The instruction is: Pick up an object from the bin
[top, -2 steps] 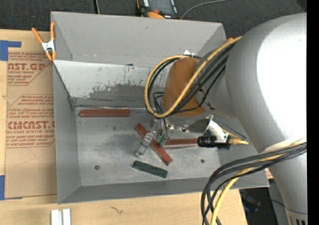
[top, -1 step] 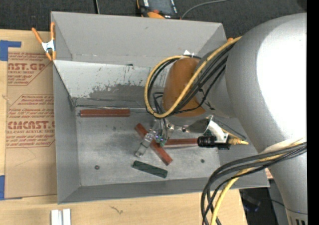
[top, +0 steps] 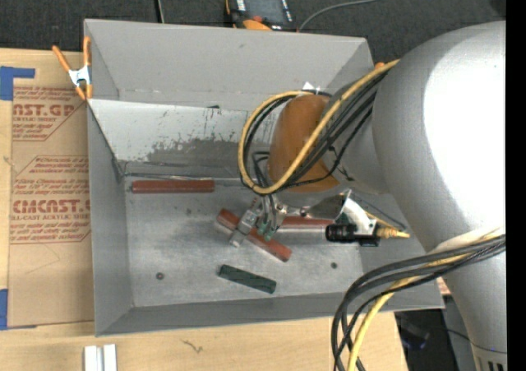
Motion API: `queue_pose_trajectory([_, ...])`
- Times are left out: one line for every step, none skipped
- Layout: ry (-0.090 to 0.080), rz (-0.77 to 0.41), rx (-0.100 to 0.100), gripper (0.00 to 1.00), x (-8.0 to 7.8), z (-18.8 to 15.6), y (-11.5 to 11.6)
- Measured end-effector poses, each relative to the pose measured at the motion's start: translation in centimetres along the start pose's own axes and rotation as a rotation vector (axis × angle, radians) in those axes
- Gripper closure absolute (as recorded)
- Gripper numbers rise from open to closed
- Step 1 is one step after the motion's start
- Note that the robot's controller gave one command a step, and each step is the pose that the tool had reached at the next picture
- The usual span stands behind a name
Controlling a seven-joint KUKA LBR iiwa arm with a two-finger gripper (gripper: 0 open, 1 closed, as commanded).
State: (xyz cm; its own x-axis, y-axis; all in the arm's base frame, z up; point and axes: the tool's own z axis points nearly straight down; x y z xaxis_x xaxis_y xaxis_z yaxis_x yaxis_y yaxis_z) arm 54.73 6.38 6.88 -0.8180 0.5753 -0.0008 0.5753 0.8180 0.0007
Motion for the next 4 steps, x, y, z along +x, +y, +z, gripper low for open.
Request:
queue_pose_trajectory([0.0, 0.0, -0.001, 1.0, 0.0, -1.6, 0.0])
queue_pose_trajectory([0.0, 0.0, -0.001, 1.0, 0.0, -3.3, 0.1])
queue_pose_trajectory([0.001, 0.0, 0.0, 1.0, 0.0, -3.4, 0.1])
queue_pose_trajectory([-0.001, -0.001, -0.002, 1.0, -0.1, -7.4, 0.1])
